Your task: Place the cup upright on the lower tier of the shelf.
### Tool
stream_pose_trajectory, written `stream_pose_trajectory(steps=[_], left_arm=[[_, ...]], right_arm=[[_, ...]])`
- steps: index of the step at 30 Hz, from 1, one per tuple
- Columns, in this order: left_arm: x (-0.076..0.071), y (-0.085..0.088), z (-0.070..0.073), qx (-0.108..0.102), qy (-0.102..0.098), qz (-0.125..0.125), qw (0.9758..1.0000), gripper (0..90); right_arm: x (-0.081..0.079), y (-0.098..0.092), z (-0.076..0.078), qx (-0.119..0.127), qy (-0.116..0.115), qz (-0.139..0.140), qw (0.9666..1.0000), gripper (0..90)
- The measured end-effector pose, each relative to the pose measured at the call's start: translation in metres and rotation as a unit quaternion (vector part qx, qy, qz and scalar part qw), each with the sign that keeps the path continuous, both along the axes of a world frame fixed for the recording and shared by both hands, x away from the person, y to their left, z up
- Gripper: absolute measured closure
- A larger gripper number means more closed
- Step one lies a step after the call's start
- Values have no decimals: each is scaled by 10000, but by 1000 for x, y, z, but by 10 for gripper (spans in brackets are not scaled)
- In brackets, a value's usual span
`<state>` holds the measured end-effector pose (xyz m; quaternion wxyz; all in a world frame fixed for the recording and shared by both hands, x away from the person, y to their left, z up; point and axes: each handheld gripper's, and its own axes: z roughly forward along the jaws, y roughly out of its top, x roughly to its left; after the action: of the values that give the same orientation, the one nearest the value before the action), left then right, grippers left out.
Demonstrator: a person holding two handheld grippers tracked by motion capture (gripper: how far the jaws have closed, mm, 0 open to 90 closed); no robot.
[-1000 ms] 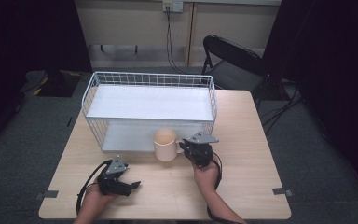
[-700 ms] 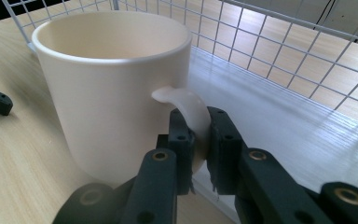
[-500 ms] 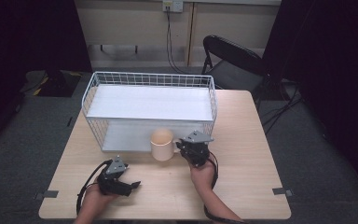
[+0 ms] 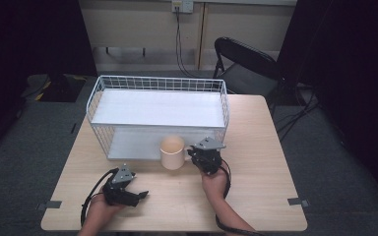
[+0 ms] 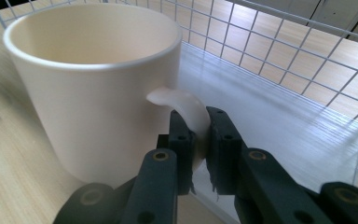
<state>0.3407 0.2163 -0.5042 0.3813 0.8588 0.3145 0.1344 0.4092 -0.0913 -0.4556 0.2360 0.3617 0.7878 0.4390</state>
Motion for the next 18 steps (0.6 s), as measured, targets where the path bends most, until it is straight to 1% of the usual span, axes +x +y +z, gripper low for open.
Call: stream_pose_trajectory(steps=[8, 11, 13, 15, 18], left_arm=[[0, 0, 0, -7, 0, -2, 10000, 140], [0, 0, 0, -7, -2, -1, 10000, 140], [0, 0, 0, -7, -2, -1, 10000, 140], [0, 0, 0, -7, 0, -3, 10000, 140], [0, 0, 0, -3, 1, -2, 10000, 139]], right_arm=[[2, -1, -2, -74, -14, -71, 9999, 818], [3, -2, -3, -73, -6, -137, 9999, 820], [3, -3, -3, -86, -45, -184, 9998, 821], [3, -3, -4, -24, -28, -239, 9997, 822], [2, -5, -3, 20, -115, -314, 9994, 826]])
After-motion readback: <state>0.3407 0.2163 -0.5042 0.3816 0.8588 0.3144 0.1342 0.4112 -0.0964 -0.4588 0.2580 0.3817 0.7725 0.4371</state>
